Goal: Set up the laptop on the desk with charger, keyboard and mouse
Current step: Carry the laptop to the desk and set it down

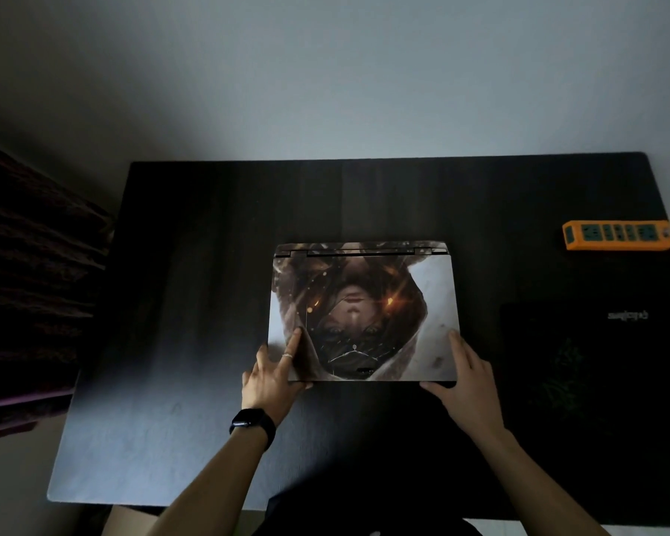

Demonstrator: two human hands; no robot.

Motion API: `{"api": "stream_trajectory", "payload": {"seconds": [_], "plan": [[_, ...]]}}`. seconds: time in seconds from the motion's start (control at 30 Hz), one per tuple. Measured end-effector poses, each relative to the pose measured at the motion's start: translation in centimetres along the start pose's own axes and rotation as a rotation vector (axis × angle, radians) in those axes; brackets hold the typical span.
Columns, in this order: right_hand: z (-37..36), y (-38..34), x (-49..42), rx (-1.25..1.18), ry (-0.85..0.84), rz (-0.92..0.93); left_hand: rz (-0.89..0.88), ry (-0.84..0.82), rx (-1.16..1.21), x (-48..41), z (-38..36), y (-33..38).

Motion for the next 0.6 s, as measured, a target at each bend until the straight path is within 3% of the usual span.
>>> {"api": "stream_trajectory", "payload": {"seconds": [0.6], "plan": [[0.8, -0.6, -1.5, 0.064, 0.007, -0.055, 0.061, 0.008, 0.011, -1.8, 1.5, 0.2]]}}
Point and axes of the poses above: each hand's wrist, its own x-axis away from the middle knuckle, its own z-axis out of the back of the hand, y = z × x, the point moved 9 cm from there along -x, towards the middle knuckle, and after that the axes turned 15 degrees about z, right-handed, at the moved point
